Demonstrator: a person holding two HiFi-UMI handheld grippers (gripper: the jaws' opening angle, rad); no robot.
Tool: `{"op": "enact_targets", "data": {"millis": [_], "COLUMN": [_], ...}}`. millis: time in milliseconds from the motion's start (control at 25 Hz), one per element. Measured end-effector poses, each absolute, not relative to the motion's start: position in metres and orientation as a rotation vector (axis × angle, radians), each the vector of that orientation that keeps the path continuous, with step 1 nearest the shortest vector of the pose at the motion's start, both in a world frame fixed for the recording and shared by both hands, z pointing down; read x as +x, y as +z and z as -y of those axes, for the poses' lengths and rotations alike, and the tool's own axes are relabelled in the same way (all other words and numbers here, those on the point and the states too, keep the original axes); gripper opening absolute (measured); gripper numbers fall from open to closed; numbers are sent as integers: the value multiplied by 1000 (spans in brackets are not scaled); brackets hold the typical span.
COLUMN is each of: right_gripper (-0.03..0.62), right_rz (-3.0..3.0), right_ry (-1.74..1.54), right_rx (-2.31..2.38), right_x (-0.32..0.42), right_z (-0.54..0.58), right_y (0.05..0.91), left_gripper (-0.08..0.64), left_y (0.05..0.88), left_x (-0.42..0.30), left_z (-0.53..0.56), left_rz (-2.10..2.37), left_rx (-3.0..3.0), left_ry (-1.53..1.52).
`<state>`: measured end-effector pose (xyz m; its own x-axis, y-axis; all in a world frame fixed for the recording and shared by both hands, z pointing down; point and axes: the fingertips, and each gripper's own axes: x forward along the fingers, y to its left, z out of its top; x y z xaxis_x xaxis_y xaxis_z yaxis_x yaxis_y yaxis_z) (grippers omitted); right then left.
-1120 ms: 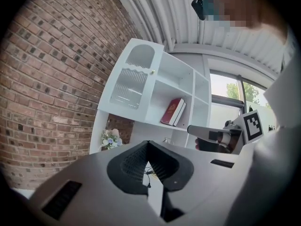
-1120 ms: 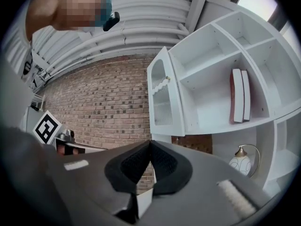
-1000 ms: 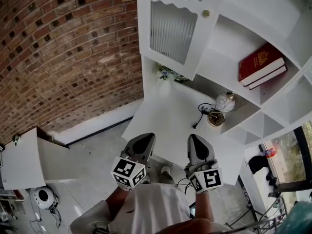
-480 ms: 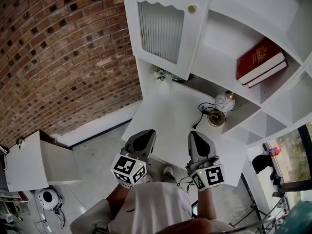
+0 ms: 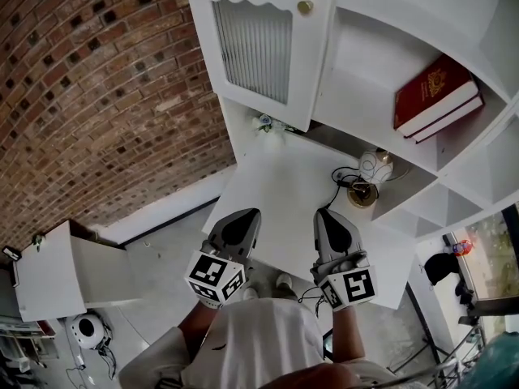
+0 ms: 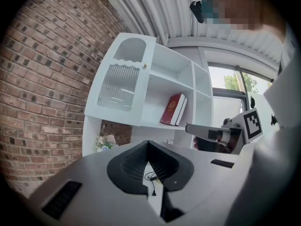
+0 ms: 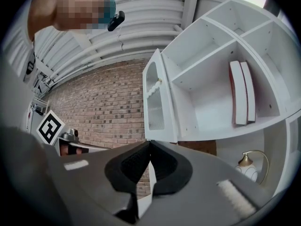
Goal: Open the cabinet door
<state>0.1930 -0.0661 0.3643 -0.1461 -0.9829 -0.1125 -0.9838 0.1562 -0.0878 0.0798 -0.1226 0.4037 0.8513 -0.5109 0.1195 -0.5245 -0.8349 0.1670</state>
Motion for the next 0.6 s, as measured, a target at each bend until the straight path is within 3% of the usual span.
{"op": "enact_targets", "data": {"millis": [360, 600], "right_gripper": [17, 81], "right_rz": [-2318, -2338], "right_ry": [34, 42], "right_rx": [-1906, -1885], "right_x": [207, 213], "right_z": [88, 100], "right_y": [363, 361], "left_gripper": [9, 9], "left_y": [406, 405], "left_x": [93, 97], "left_z": [135, 140], "left_rz": [846, 878], "left_rx": [2815, 2801], "left_ry": [98, 96]}}
